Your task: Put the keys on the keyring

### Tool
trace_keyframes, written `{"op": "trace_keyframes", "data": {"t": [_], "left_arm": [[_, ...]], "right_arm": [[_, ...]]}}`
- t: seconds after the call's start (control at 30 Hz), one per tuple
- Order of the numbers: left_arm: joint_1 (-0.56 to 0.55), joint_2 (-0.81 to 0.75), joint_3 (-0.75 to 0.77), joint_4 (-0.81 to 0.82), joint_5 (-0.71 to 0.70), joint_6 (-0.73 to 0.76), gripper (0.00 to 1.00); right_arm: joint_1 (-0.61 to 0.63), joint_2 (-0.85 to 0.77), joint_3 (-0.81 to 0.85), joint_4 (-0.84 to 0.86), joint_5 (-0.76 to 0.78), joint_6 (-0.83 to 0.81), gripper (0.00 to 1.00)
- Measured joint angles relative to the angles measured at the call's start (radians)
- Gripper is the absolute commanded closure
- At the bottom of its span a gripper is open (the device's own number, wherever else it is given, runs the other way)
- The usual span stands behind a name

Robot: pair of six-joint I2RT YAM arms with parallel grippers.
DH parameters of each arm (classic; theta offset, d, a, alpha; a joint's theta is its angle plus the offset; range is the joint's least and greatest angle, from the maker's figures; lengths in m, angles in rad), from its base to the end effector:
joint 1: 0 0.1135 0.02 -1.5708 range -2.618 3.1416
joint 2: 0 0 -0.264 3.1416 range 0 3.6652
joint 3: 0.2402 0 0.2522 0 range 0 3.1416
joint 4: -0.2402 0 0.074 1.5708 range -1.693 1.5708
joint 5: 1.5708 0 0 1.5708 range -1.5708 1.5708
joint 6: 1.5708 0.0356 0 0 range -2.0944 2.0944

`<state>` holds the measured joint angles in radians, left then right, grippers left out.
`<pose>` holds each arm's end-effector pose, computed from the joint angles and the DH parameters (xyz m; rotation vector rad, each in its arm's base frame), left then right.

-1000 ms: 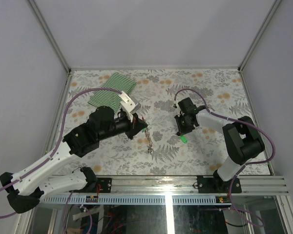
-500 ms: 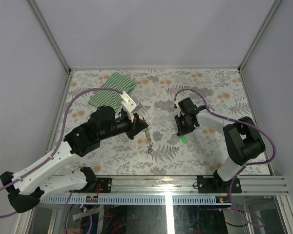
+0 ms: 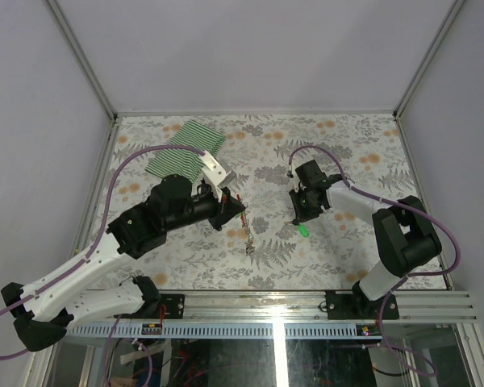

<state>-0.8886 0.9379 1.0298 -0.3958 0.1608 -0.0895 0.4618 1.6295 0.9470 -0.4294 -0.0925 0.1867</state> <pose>0.1257 -0.1638 0.3759 0.8653 1.7525 -0.8119 0.2778 0.1419 0.1710 -0.4017 2.6880 0.3215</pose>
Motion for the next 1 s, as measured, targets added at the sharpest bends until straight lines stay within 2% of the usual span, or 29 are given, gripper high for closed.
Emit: {"op": "trace_keyframes", "data": {"t": [0.37,0.63,1.0], "left_arm": [[0.0,0.0,0.0,0.0,0.0,0.0,1.0],[0.0,0.0,0.0,0.0,0.0,0.0,1.0],[0.0,0.0,0.0,0.0,0.005,-0.005,1.0]], "right_arm": [[0.0,0.0,0.0,-0.003,-0.004,-0.003,0.82],[0.0,0.0,0.0,-0.003,-0.007,-0.004,0.82],[0.0,0.0,0.0,-0.003,-0.007,-0.005,1.0]]}}
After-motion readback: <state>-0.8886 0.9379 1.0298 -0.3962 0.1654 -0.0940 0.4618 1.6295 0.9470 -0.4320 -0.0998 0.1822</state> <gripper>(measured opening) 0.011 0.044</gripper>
